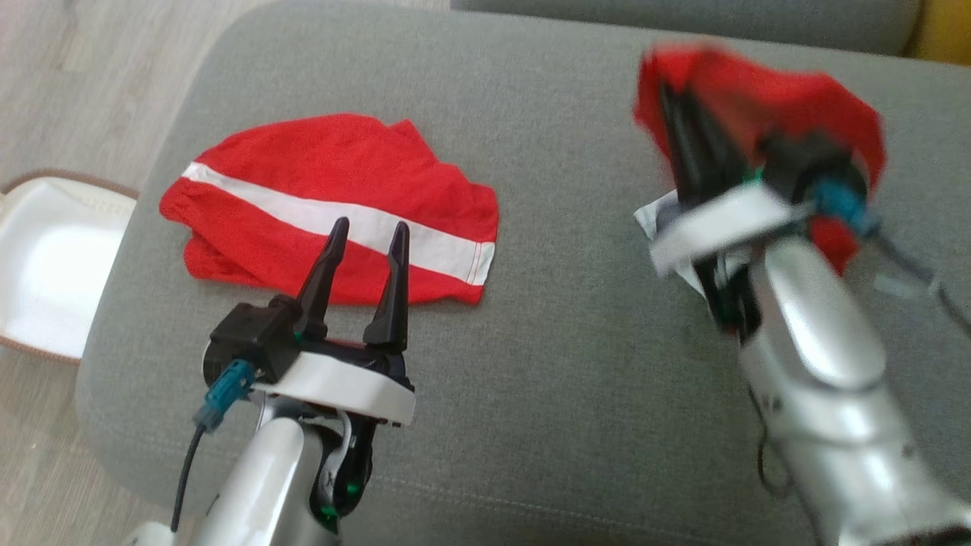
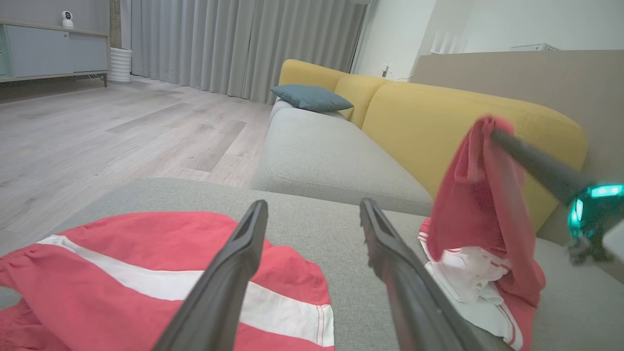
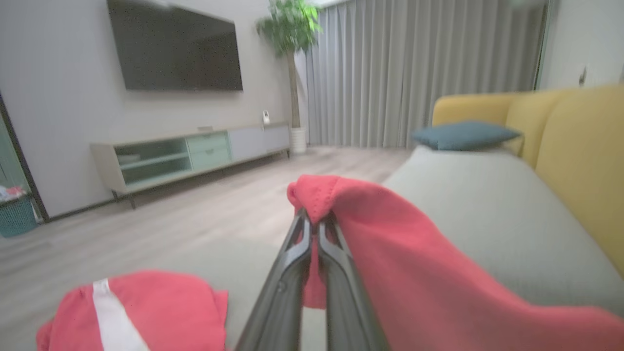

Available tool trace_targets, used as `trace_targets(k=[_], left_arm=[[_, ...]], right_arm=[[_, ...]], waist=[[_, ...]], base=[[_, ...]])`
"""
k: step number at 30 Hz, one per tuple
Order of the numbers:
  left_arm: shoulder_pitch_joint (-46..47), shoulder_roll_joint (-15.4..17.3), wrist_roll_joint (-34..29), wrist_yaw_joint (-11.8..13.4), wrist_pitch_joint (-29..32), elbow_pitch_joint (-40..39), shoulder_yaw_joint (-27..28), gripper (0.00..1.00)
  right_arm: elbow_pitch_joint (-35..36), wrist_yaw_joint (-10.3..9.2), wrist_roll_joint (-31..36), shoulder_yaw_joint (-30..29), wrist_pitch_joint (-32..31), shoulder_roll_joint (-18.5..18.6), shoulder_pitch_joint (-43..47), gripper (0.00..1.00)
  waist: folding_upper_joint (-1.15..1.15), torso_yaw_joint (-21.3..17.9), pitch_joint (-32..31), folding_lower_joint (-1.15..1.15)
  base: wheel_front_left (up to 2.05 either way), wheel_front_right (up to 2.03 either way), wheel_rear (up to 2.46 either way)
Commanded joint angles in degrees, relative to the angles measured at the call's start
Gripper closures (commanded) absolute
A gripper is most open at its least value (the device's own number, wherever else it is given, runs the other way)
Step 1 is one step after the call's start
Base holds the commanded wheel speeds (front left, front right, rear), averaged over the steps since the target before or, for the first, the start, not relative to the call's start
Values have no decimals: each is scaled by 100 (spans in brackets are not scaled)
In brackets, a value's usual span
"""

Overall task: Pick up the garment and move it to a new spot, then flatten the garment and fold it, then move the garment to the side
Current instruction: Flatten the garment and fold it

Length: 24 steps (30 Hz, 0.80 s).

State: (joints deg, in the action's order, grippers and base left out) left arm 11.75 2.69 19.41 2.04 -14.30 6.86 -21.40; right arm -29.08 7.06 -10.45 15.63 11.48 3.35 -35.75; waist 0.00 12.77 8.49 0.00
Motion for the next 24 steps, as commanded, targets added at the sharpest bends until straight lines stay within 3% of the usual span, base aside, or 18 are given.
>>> trace_targets(k=[1,4,10,15,22,23,24], left_arm=[[95,19,22,42,-70,-182,213,0],[17,19,42,64,-70,-201,246,0],[-121,19,26,102,-70,-282,366,0],[-154,19,-36,72,-70,-319,440,0],[-55,19,-105,-7,-70,-296,383,0],[-55,19,-105,-7,-70,-296,383,0],[-33,19,-118,-23,-70,-279,369,0]], right_arm=[[289,43,-147,170,89,-47,-442,100],[373,43,-494,70,162,-47,-966,100],[268,43,-359,-727,225,-47,-1270,100],[265,43,122,-2072,46,25,-766,100],[70,43,1298,-4197,-833,227,77,100],[70,43,1298,-4197,-833,227,77,100],[64,43,1523,-4510,-922,212,146,31]], waist=[[0,-30,-94,0],[0,-65,-207,0],[0,-262,-270,0],[0,-550,-240,0],[0,-896,-102,0],[0,-896,-102,0],[0,-927,-78,0]], base=[[0,0,0],[0,0,0],[0,0,0],[0,0,0],[0,0,0],[0,0,0],[0,0,0]])
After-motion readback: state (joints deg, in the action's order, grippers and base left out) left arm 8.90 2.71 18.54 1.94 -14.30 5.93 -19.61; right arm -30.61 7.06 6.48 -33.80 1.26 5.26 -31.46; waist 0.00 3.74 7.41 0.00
